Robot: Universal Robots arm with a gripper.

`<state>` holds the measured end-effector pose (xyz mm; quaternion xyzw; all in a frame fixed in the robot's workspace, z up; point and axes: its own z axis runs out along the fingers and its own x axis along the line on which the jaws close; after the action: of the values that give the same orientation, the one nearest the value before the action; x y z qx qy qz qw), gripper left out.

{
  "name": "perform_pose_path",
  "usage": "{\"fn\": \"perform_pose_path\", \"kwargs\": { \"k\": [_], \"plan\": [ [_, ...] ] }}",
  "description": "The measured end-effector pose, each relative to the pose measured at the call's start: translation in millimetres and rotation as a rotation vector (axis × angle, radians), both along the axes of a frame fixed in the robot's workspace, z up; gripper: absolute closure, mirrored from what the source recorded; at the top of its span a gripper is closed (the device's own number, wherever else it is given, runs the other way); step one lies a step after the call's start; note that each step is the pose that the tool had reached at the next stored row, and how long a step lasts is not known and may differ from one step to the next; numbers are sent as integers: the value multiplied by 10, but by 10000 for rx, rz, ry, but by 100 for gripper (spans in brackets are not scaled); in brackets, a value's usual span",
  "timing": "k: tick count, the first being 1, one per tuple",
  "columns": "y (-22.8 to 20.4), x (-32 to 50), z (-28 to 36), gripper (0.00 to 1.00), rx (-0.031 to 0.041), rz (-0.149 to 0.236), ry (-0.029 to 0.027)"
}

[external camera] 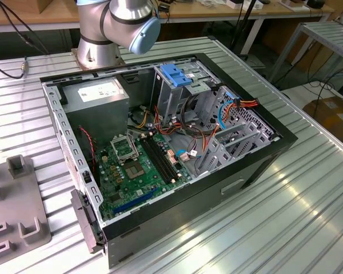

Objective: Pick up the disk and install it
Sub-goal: 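Pick up the disk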

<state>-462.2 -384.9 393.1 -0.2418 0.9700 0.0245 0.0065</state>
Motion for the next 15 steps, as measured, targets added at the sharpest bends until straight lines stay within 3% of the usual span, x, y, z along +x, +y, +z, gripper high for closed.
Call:
{"fn": "perform_pose_path", "kwargs": {
  "k": [6, 8, 15],
  "plan": [
    [0, 0, -2, 90, 0, 1276, 0],
    [0, 0, -3, 90, -5, 2045, 0],
    [0, 0, -5, 90, -18, 3401, 2]
  ]
}}
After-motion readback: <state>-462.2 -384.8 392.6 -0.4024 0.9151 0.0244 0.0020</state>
